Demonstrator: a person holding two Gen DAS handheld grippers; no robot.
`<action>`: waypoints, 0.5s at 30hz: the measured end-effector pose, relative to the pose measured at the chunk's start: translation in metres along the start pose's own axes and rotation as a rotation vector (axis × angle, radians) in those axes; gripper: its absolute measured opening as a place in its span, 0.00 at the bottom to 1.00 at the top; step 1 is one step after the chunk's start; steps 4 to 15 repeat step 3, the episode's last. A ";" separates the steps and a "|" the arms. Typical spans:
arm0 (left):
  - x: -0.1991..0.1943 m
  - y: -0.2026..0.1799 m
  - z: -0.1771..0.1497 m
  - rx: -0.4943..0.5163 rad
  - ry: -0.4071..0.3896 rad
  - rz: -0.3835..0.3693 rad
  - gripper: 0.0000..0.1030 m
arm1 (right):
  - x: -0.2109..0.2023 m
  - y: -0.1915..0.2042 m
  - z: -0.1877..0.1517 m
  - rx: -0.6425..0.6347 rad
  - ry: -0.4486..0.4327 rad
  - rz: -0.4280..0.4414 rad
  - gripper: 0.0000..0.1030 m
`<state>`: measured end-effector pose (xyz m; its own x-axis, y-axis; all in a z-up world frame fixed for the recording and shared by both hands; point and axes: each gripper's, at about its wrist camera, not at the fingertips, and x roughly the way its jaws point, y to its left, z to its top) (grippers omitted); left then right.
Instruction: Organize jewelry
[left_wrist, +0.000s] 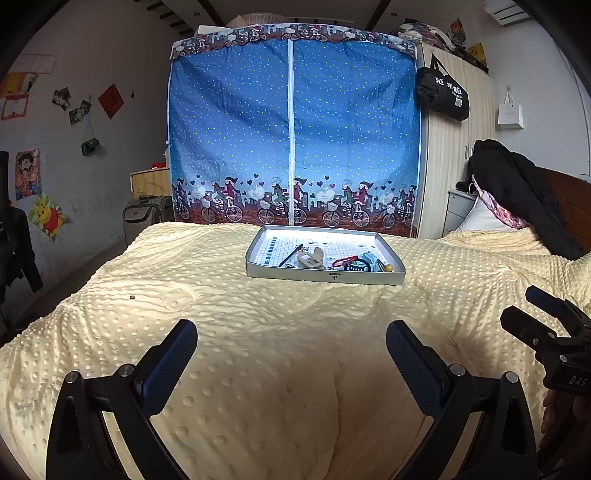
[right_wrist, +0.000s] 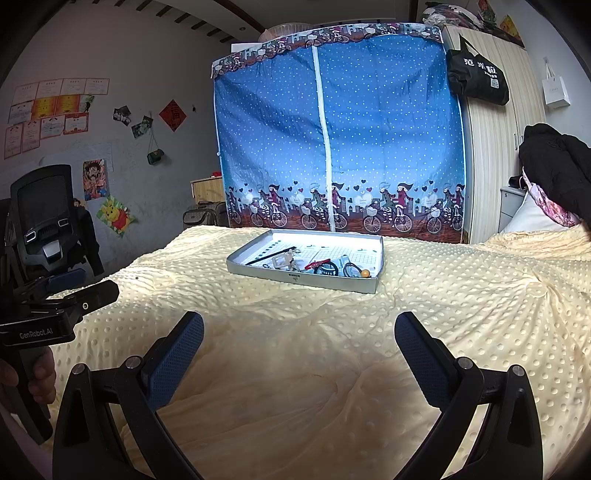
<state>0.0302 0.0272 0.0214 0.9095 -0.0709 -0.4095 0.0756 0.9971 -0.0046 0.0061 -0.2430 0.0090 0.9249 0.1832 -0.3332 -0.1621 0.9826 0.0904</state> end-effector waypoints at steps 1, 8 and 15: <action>0.000 0.000 0.000 0.001 0.002 -0.002 1.00 | 0.000 0.000 0.000 0.001 0.000 0.000 0.98; 0.001 -0.001 -0.001 0.007 0.007 -0.005 1.00 | 0.000 -0.001 0.000 0.000 0.001 0.001 0.98; 0.001 -0.001 -0.001 0.007 0.007 -0.005 1.00 | 0.000 -0.001 0.000 0.000 0.001 0.001 0.98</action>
